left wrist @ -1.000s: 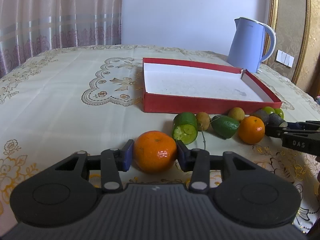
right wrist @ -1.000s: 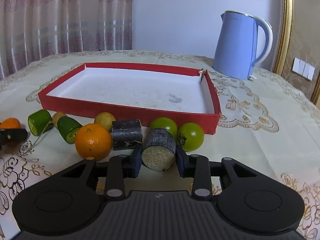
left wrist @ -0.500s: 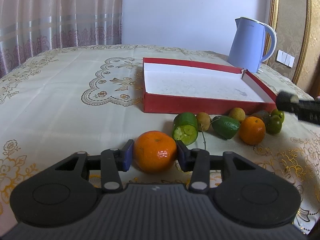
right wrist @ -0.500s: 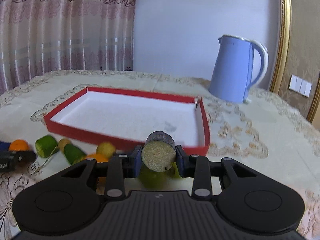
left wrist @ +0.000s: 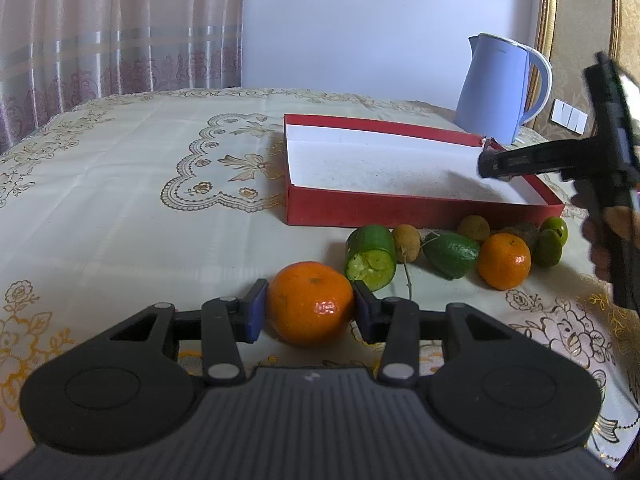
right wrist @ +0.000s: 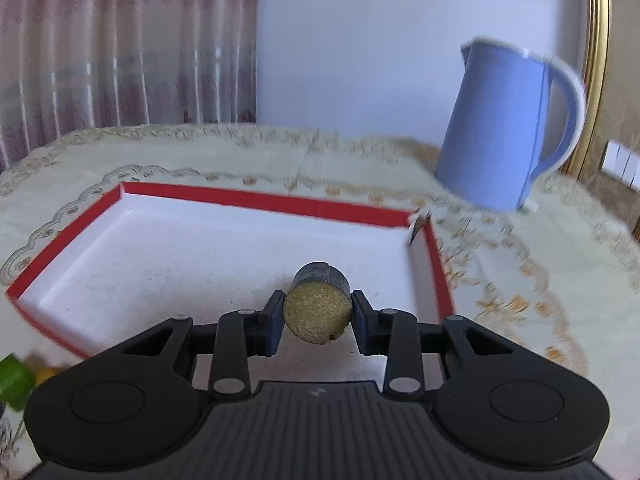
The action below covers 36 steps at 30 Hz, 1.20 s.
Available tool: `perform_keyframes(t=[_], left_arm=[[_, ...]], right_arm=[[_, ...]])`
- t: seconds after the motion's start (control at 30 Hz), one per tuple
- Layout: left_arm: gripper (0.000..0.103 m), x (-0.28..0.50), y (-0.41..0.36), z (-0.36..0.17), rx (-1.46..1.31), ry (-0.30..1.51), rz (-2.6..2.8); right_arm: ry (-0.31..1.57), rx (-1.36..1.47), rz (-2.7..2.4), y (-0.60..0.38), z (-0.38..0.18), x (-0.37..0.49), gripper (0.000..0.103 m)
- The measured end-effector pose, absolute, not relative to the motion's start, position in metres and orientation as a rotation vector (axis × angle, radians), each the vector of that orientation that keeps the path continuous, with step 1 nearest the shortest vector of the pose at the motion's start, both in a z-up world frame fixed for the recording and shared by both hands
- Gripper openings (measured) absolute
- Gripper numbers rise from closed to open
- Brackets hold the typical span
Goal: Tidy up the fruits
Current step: 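Carry the root slice into the tray and open the right tool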
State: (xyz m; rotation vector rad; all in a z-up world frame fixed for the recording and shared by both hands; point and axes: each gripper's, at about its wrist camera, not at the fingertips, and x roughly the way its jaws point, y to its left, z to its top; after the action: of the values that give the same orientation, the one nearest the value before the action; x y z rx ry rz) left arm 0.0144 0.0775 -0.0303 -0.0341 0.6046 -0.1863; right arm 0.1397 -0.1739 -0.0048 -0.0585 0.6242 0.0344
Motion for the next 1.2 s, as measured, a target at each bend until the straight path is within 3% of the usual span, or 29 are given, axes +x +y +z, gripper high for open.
perform_keyframes(t=[0.27, 0.37, 0.43, 0.5, 0.73, 1.2], left_arm=[[0.041, 0.015, 0.074, -0.031, -0.024, 0.607, -0.177], [0.041, 0.015, 0.073, -0.031, -0.021, 0.607, -0.173], [0.041, 0.015, 0.072, -0.031, -0.017, 0.608, -0.171], [0.041, 0.015, 0.072, -0.031, -0.017, 0.607, -0.168], [0.041, 0.013, 0.070, -0.031, -0.012, 0.605, -0.156], [0.041, 0.009, 0.065, -0.029, -0.020, 0.616, -0.148]], right_arm=[[0.671, -0.016, 0.045, -0.179, -0.019, 0.158, 0.035], [0.666, 0.016, 0.061, -0.184, -0.016, 0.151, 0.056], [0.635, 0.033, 0.057, -0.189, -0.011, 0.137, 0.078], [0.573, 0.027, 0.048, -0.194, -0.005, 0.114, 0.081], [0.448, 0.016, -0.084, -0.222, -0.005, 0.050, 0.086], [0.584, 0.138, -0.096, -0.257, -0.034, 0.018, 0.086]])
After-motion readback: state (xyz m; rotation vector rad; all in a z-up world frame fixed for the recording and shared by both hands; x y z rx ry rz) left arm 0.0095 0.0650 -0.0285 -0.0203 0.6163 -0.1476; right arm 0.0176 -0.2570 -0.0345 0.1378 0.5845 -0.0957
